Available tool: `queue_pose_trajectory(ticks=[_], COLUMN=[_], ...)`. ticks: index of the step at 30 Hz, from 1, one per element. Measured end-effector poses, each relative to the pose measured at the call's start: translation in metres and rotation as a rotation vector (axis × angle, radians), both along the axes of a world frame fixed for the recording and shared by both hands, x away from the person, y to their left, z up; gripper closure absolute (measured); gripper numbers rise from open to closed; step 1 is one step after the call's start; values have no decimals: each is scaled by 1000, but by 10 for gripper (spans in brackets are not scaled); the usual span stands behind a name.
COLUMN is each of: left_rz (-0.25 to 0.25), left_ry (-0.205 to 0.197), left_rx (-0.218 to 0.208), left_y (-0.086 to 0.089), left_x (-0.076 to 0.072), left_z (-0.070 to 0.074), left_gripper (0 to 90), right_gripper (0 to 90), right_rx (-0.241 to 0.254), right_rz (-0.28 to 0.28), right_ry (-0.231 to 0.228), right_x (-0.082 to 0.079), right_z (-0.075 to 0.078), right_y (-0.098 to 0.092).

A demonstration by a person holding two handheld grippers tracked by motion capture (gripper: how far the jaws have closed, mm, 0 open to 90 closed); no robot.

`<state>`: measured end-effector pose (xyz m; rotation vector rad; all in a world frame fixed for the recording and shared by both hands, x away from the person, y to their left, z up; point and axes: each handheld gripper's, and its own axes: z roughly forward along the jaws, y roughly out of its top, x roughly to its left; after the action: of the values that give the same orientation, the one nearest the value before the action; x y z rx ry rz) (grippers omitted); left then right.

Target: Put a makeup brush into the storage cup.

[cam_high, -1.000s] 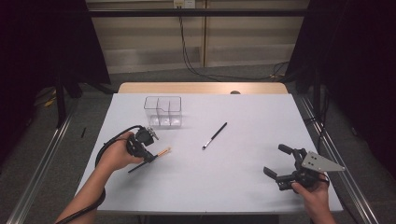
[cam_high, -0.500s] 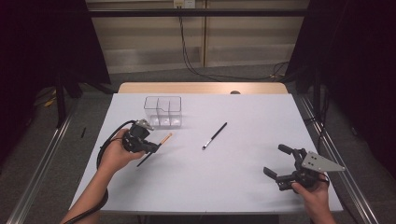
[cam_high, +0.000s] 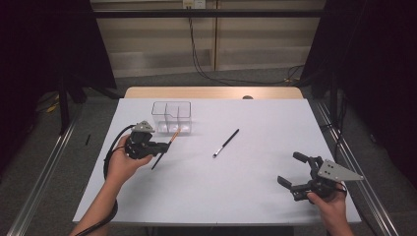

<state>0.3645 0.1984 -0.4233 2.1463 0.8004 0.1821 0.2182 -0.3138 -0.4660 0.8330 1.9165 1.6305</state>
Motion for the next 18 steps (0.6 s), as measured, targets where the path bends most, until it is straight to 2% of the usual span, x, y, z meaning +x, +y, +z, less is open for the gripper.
queue_pose_trajectory(ticks=[4,7,13,18], left_rz=[29,49,79,114], left_ry=[-37,-45,-83,-127], left_rx=[-76,-135,-219,-272], left_y=[3,4,5,7], left_x=[-1,-2,-4,-5], left_z=[1,2,1,0], left_gripper=[834,834,834,834], right_gripper=[0,0,0,0], right_rx=[0,0,-1,-1], right_rz=[1,1,2,2], right_ry=[-1,-2,-3,-4], right_x=[0,0,0,0], right_z=[0,0,0,0], right_y=[0,0,0,0])
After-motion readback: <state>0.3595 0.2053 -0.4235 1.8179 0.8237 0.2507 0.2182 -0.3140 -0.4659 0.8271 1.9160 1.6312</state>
